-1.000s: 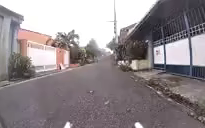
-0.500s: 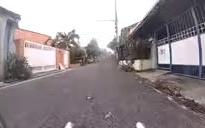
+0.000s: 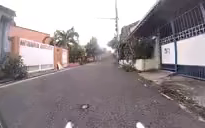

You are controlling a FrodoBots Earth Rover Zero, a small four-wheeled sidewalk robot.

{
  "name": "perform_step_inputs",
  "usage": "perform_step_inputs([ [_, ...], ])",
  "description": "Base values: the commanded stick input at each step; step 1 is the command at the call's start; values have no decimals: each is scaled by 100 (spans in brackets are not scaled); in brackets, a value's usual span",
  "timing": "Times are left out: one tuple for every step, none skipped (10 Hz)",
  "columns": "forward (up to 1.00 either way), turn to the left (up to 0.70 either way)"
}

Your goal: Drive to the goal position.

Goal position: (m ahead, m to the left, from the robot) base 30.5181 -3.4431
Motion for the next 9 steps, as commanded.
perform_step_inputs([
  [70, 0],
  [70, 0],
  [70, 0],
  [70, 0],
  [70, 0],
  [70, 0],
  [70, 0],
  [70, 0],
  [70, 0],
])
